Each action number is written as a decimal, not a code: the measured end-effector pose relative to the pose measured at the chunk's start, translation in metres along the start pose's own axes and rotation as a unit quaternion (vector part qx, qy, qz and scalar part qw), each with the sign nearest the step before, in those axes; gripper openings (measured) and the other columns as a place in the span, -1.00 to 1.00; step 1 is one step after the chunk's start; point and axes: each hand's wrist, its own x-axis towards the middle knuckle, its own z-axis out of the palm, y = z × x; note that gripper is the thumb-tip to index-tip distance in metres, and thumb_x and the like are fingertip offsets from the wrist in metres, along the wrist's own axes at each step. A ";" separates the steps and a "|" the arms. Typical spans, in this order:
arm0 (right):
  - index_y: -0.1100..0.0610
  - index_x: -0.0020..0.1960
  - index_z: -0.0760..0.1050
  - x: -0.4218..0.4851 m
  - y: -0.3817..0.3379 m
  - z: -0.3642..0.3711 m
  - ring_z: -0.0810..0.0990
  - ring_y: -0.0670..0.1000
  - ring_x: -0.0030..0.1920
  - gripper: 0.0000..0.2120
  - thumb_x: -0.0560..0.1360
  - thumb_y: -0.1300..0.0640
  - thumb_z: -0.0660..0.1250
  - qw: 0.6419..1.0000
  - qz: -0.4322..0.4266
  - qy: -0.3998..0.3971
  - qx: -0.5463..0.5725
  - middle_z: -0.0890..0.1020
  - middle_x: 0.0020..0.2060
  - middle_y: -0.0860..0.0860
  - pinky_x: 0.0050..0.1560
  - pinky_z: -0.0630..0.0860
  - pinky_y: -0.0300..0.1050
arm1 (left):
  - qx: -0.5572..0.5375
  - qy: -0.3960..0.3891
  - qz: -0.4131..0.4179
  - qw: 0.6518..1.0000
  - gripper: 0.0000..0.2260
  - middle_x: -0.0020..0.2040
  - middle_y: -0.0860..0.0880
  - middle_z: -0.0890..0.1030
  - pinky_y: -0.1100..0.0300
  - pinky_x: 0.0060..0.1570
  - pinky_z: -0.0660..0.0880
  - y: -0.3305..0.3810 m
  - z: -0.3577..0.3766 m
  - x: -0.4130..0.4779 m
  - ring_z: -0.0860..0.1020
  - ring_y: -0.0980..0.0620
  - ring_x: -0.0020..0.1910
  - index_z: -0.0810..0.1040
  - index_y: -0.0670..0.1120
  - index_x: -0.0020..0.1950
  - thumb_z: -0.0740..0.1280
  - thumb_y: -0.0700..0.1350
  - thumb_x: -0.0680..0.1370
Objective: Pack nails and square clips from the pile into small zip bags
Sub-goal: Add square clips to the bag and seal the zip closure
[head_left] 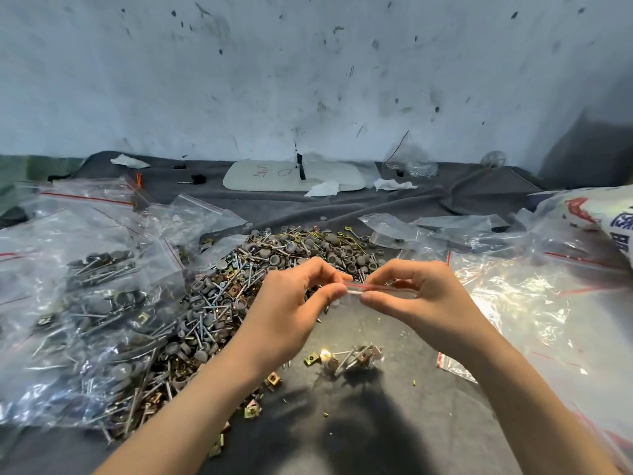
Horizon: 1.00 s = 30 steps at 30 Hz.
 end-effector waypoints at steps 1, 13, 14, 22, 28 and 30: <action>0.00 -0.25 0.62 0.000 -0.001 0.000 0.56 -0.22 -0.32 -0.85 0.37 0.23 0.52 1.000 -0.011 0.003 -0.019 0.63 -0.38 -0.15 -0.24 0.42 -0.36 | 0.009 0.003 0.011 1.000 -0.79 -0.04 0.14 0.67 0.27 0.01 0.53 0.001 0.001 -0.001 0.61 0.27 -0.05 0.48 0.13 -0.16 0.38 -0.18 0.52; -0.01 -0.23 0.62 -0.003 -0.004 0.005 0.59 -0.13 -0.23 -0.83 0.35 0.23 0.53 0.996 -0.059 0.029 -0.068 0.64 -0.32 -0.13 -0.17 0.46 -0.28 | 0.045 -0.008 0.051 0.998 -0.87 -0.05 0.10 0.68 0.18 0.04 0.53 0.001 0.002 -0.002 0.61 0.25 -0.03 0.54 0.06 -0.10 0.40 -0.17 0.52; 0.00 -0.23 0.62 -0.003 -0.005 0.005 0.59 -0.12 -0.23 -0.83 0.35 0.24 0.53 0.995 -0.062 0.029 -0.069 0.64 -0.32 -0.13 -0.17 0.46 -0.28 | 0.046 -0.008 0.053 0.998 -0.88 -0.06 0.09 0.68 0.15 0.03 0.53 0.002 0.003 -0.003 0.61 0.23 -0.05 0.53 0.05 -0.09 0.39 -0.17 0.53; -0.01 -0.21 0.60 -0.005 -0.005 0.007 0.57 -0.08 -0.19 -0.83 0.36 0.22 0.53 0.991 -0.086 0.040 -0.095 0.61 -0.30 -0.17 -0.14 0.47 -0.16 | 0.030 -0.011 0.053 0.998 -0.88 -0.06 0.10 0.66 0.04 -0.05 0.54 0.001 0.010 -0.007 0.62 0.13 -0.09 0.57 -0.08 -0.02 0.32 -0.05 0.54; -0.08 -0.23 0.57 -0.009 0.001 -0.002 0.55 -0.11 -0.20 -0.87 0.36 0.10 0.50 0.992 -0.072 0.044 -0.093 0.60 -0.32 -0.19 -0.15 0.41 -0.18 | 0.053 -0.016 0.071 0.996 -0.96 -0.03 0.09 0.66 0.15 0.01 0.52 -0.001 0.004 -0.003 0.60 0.21 -0.03 0.49 0.04 -0.09 0.33 -0.09 0.52; -0.06 -0.23 0.57 -0.010 0.001 -0.001 0.54 -0.08 -0.19 -0.92 0.36 0.06 0.48 0.992 -0.080 0.044 -0.088 0.59 -0.32 -0.18 -0.16 0.42 -0.15 | 0.051 -0.025 0.070 0.996 -0.95 0.00 0.10 0.66 0.21 0.04 0.51 0.000 0.005 -0.003 0.59 0.22 -0.01 0.52 -0.04 -0.10 0.31 -0.07 0.51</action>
